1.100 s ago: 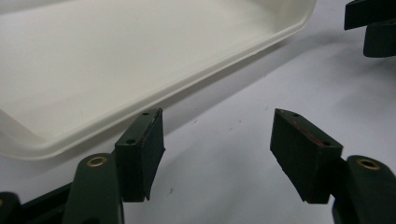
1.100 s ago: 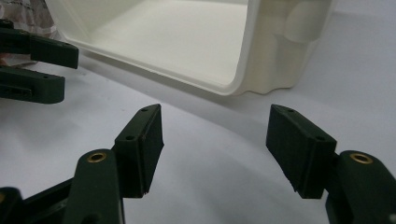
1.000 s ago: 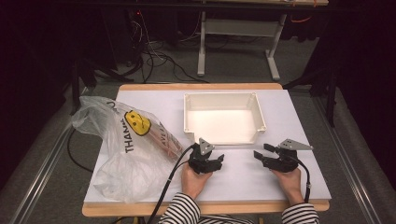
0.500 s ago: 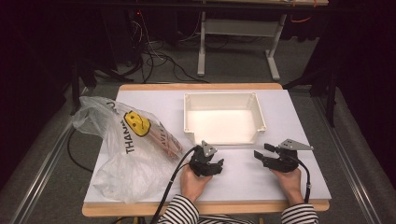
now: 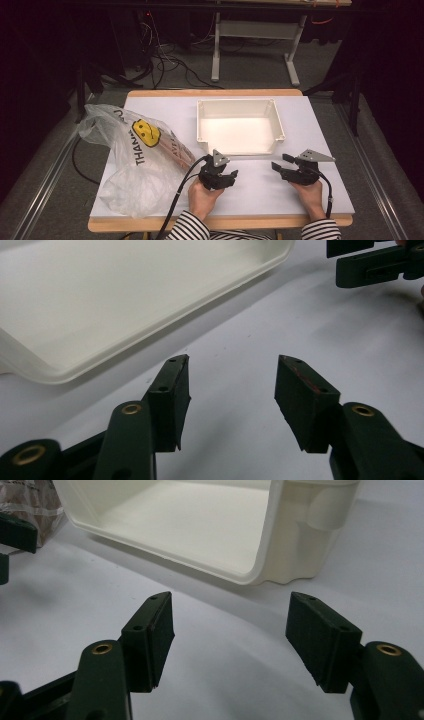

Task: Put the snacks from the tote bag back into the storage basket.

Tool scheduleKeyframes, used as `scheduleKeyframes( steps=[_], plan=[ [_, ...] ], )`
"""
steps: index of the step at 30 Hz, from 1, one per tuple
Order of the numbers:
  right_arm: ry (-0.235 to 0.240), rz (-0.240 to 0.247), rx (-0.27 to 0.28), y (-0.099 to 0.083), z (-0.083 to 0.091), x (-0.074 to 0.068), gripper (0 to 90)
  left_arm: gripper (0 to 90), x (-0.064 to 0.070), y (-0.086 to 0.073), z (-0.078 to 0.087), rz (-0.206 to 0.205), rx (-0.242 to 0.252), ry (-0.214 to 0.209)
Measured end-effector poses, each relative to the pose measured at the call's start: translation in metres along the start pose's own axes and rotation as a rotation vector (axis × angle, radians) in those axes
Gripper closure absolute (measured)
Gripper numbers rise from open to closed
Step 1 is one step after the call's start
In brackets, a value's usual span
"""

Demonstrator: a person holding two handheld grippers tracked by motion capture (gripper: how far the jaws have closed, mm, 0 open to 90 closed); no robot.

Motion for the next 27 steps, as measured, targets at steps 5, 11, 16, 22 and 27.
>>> scheduleKeyframes(
  steps=[5,11,16,22,27],
  plan=[
    [0.002,-0.003,0.0,0.0,0.0,0.0,36.2,47.9,0.0,0.0,0.007,0.006,-0.011,0.001],
    [-0.001,0.006,0.005,0.0,0.0,0.0,36.2,46.4,0.002,-0.001,0.028,-0.019,-0.001,0.024],
    [-0.003,0.008,0.002,0.0,0.0,0.0,36.2,43.7,-0.002,-0.005,0.052,-0.009,0.036,0.044],
    [-0.004,0.008,0.001,0.0,0.0,0.0,36.2,38.2,-0.014,-0.011,0.081,-0.007,0.07,0.089],
    [-0.005,0.007,0.0,0.0,0.0,-0.001,36.2,34.5,-0.025,-0.018,0.096,0.01,0.099,0.107]
  ],
)
Point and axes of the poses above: each handheld gripper's, and its own axes: z roughly backward along the jaws, y roughly out of its top, x roughly to its right, the point moved 7 cm from there along -z, roughly forward along the jaws, and after that the axes turned 13 degrees about -z, right-handed, at the moved point
